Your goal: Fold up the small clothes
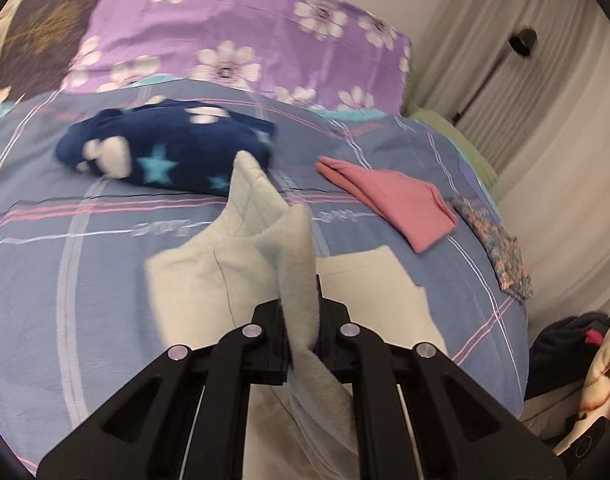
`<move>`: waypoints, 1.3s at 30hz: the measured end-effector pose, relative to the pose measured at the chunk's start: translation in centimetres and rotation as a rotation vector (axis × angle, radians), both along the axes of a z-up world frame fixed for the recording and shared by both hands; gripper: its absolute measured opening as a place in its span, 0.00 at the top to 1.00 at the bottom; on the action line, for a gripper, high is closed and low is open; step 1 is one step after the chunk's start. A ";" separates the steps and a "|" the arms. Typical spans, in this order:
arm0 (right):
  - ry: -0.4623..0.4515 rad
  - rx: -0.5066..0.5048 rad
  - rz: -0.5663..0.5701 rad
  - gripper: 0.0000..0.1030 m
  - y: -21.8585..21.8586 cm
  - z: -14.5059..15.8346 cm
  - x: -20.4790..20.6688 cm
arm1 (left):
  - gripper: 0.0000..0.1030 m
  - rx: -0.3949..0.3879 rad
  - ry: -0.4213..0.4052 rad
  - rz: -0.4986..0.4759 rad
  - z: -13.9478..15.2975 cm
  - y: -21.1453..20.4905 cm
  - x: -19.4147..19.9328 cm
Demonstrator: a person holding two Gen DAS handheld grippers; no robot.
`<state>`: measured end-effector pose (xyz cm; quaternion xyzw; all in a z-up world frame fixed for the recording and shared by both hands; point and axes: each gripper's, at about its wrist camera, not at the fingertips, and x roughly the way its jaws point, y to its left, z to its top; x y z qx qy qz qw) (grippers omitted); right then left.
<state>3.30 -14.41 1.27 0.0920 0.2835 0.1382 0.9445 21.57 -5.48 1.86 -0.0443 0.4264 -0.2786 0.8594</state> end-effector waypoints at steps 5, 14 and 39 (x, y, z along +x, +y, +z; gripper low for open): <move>0.048 0.113 -0.086 0.97 -6.6 -1.8 -1.5 | 0.93 0.060 -0.001 -0.085 -1.3 -7.5 -0.9; 0.137 0.249 -0.176 0.97 -13.7 -5.6 -3.4 | 0.93 0.215 0.037 -0.166 -5.3 -16.7 -1.3; 0.285 0.389 -0.172 0.93 -16.2 -9.5 -3.7 | 0.36 0.363 -0.318 -0.194 -1.6 -10.2 -12.1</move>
